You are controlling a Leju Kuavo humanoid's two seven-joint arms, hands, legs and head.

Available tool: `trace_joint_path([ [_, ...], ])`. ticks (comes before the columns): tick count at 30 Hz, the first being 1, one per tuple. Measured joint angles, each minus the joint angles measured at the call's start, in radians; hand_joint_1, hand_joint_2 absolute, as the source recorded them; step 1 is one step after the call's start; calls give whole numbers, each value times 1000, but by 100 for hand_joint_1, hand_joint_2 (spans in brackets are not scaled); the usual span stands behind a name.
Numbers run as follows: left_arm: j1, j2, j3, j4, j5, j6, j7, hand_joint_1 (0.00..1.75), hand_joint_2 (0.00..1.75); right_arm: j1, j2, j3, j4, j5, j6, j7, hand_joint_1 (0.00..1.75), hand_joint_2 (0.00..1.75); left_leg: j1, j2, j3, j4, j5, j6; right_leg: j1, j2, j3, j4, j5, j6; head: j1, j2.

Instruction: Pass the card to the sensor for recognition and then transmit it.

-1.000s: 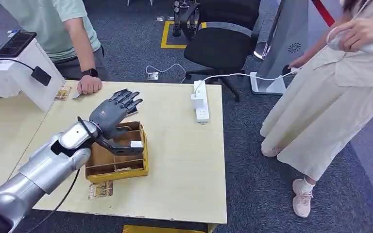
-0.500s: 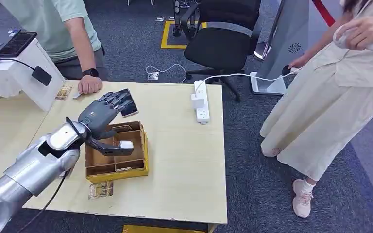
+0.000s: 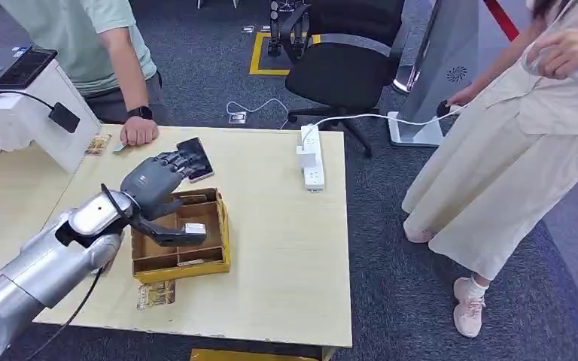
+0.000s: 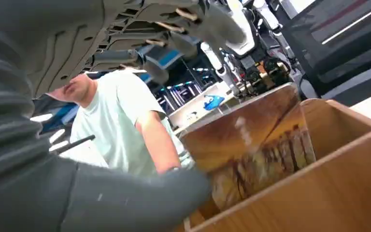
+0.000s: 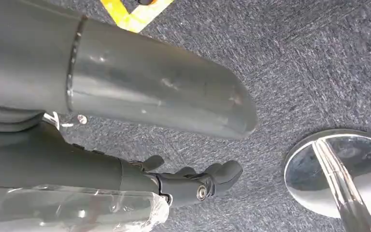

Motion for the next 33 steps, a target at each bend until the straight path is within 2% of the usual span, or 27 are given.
trace_joint_path([
  [1,4,3,-2,-6,5,-3,0,155,175,0,0,-1,0,0,0,-1,0,0,0,0,0,0,0,0,0,0,0,0,0,0,-1,0],
  [2,6,4,-3,-11,10,-7,-3,162,175,0,0,-1,0,-1,0,-1,0,0,0,0,0,0,0,0,0,0,0,0,0,0,0,0],
  [7,28,11,-11,-32,23,-14,-13,169,175,0,0,-3,-1,-1,0,-2,0,0,0,0,0,0,0,0,0,0,0,0,0,0,-1,0],
  [15,34,11,-18,-43,18,-22,-13,161,175,-1,0,-3,-1,3,0,1,0,0,0,0,0,0,0,0,0,0,0,0,0,0,-1,0],
  [17,34,10,-19,-44,13,-24,-13,154,175,-1,0,-3,-1,3,0,1,0,0,0,0,0,0,0,0,0,0,0,0,0,0,0,0],
  [26,34,7,-26,-44,11,-25,-13,157,175,-1,0,-3,-1,18,-1,5,0,0,0,0,0,0,0,0,0,0,0,0,0,0,0,0],
  [27,34,6,-26,-44,11,-25,-13,175,175,-1,0,-3,-1,18,-1,7,0,0,0,0,0,0,0,0,0,0,0,0,0,0,0,0],
  [33,34,3,-32,-46,9,-5,-10,175,175,0,0,-3,-1,21,-1,13,0,0,0,0,0,0,0,0,0,0,0,0,0,0,0,0],
])
